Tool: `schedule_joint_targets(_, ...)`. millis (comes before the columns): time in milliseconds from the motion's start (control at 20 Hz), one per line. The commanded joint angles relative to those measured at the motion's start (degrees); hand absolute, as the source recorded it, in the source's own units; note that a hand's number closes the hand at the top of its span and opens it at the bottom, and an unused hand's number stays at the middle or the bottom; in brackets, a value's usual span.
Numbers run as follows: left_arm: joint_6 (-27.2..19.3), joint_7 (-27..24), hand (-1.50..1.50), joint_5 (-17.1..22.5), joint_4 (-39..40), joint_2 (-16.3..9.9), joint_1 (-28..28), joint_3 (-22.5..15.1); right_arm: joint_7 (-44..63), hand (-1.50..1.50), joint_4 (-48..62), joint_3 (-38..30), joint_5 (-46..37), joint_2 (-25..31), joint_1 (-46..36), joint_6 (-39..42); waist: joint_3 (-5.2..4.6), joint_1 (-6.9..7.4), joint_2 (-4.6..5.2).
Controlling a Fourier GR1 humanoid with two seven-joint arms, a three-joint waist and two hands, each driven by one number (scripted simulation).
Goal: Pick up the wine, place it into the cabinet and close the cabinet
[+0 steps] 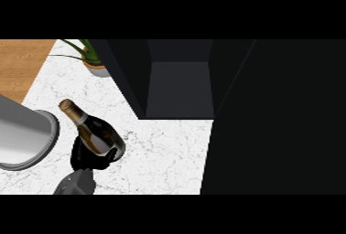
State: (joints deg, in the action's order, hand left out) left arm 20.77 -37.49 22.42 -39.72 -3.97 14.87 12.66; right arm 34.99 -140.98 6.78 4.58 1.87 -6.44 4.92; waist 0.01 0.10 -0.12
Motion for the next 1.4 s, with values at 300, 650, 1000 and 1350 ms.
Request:
schedule_joint_targets(300, -7.2, 8.2, 1.5, 1.5, -22.2, 3.9, -9.6, -13.8, -1.9, -1.5, 0.0, -3.3, 4.8, 0.9, 2.1, 2.7, 0.02, 0.04, 0.0)
schedule_joint_targets(650, -20.1, 12.6, 1.5, 6.3, -35.0, 4.0, -15.2, -26.4, -5.1, -1.5, -1.1, -3.7, 4.8, -0.1, 6.7, 3.8, 0.03, -0.05, -0.02)
schedule_joint_targets(1000, -30.9, 12.9, 1.5, 14.1, -29.4, 4.0, -6.7, -32.4, 0.3, -1.5, -1.2, -4.5, 6.0, 1.5, 1.3, 3.0, -0.02, -0.37, 0.11)
schedule_joint_targets(1350, -35.9, 7.3, 1.5, 20.8, -22.4, 4.0, -1.3, -36.6, 2.6, -1.5, 0.8, -4.5, 6.5, 1.2, -3.1, 1.3, -0.04, -0.42, 0.16)
